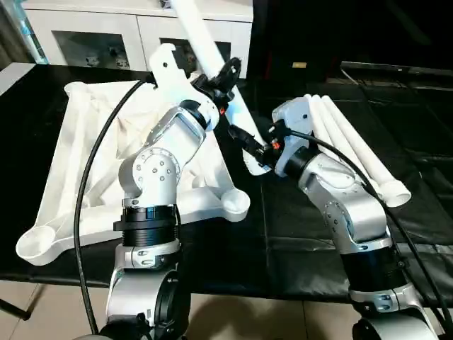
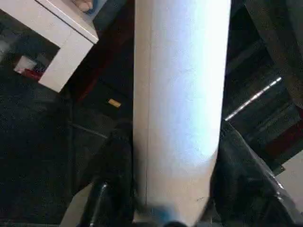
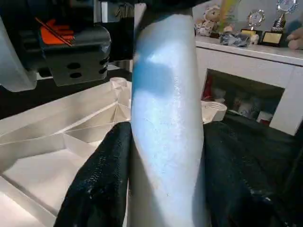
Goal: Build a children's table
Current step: Pick table leg
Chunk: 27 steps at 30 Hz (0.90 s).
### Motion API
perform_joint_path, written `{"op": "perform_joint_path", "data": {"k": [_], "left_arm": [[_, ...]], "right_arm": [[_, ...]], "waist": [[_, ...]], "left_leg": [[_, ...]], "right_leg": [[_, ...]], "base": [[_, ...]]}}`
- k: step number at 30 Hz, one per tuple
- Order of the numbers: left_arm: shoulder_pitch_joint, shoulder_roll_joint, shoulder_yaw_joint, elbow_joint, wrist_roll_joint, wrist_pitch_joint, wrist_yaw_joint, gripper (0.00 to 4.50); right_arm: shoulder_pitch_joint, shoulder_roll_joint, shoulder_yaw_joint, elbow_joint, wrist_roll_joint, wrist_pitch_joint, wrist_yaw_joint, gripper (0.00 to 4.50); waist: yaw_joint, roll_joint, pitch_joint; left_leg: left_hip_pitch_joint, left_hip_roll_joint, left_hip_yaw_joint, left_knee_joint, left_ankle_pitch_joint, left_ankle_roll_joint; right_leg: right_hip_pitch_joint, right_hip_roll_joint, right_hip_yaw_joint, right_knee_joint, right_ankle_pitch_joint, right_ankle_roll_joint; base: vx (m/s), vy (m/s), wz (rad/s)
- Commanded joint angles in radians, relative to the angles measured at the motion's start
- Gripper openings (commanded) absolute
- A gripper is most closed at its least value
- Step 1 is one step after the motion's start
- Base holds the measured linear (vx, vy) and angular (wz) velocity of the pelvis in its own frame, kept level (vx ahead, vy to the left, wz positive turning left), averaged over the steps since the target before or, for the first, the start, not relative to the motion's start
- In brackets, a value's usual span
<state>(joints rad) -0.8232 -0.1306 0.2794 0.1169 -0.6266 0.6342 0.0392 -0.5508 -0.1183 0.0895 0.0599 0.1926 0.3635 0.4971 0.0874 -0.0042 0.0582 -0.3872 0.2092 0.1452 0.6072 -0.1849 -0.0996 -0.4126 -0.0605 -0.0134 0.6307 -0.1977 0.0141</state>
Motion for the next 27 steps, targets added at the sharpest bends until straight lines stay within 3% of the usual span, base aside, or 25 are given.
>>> {"op": "perform_joint_path", "data": {"k": [1,9,10,20,23,24,25,27], "left_arm": [[-0.027,-0.041,-0.007,0.013,-0.012,-0.003,0.014,1.88],[-0.039,-0.028,-0.011,0.029,0.001,-0.031,0.011,1.84],[-0.043,-0.023,-0.012,0.034,0.007,-0.042,0.01,1.84],[-0.058,0.037,-0.041,0.06,0.059,-0.079,-0.026,1.83],[-0.064,0.063,-0.057,0.078,0.088,-0.097,-0.048,1.83],[-0.064,0.063,-0.057,0.078,0.088,-0.097,-0.048,1.83],[-0.068,0.081,-0.07,0.089,0.106,-0.106,-0.066,1.83],[-0.077,0.103,-0.077,0.102,0.118,-0.113,-0.092,1.83]], "right_arm": [[-0.014,0.005,0.012,0.002,-0.009,-0.014,-0.011,1.86],[-0.018,0.013,0.008,0.012,-0.011,-0.016,-0.022,1.86],[-0.021,0.016,0.001,0.018,-0.003,-0.004,-0.025,2.42],[-0.007,0.044,-0.069,-0.019,0.131,0.108,0.003,3.22],[-0.01,0.014,-0.046,-0.042,0.106,0.152,-0.002,3.47],[-0.01,0.014,-0.046,-0.042,0.106,0.152,-0.002,3.53],[-0.006,-0.012,-0.02,-0.044,0.054,0.103,-0.006,3.71],[0.013,-0.012,-0.036,-0.046,0.097,0.017,0.065,3.79]], "waist": [[-0.004,0.002,-0.08],[-0.005,0.004,-0.08],[-0.005,0.003,-0.08],[-0.004,0.008,-0.082],[-0.004,0.009,-0.082],[-0.003,0.01,-0.081],[-0.002,0.009,-0.08],[-0.001,0.009,-0.082]], "left_leg": [[0.012,-0.009,0.018,-0.056,-0.035,0.007],[0.014,-0.009,0.018,-0.056,-0.041,0.007],[0.014,-0.009,0.018,-0.056,-0.041,0.006],[0.015,-0.01,0.017,-0.056,-0.032,0.014],[0.017,-0.008,0.015,-0.057,-0.034,0.003],[0.018,-0.008,0.015,-0.058,-0.037,-0.004],[0.017,-0.007,0.015,-0.058,-0.043,-0.009],[0.018,-0.008,0.017,-0.058,-0.055,-0.017]], "right_leg": [[0.073,-0.033,0.02,-0.055,0.121,-0.211],[0.074,-0.034,0.02,-0.055,0.123,-0.216],[0.074,-0.034,0.02,-0.055,0.123,-0.216],[0.075,-0.033,0.019,-0.053,0.149,-0.223],[0.076,-0.034,0.018,-0.054,0.139,-0.218],[0.076,-0.034,0.018,-0.054,0.133,-0.216],[0.074,-0.035,0.018,-0.055,0.121,-0.214],[0.075,-0.037,0.02,-0.054,0.109,-0.209]], "base": [[0.0,0.0,0.0],[0.0,0.0,0.0],[0.0,0.0,0.0],[0.0,0.0,0.0],[0.0,0.0,0.0],[0.0,0.0,0.0],[0.0,0.0,0.0],[0.0,0.0,0.0]]}}
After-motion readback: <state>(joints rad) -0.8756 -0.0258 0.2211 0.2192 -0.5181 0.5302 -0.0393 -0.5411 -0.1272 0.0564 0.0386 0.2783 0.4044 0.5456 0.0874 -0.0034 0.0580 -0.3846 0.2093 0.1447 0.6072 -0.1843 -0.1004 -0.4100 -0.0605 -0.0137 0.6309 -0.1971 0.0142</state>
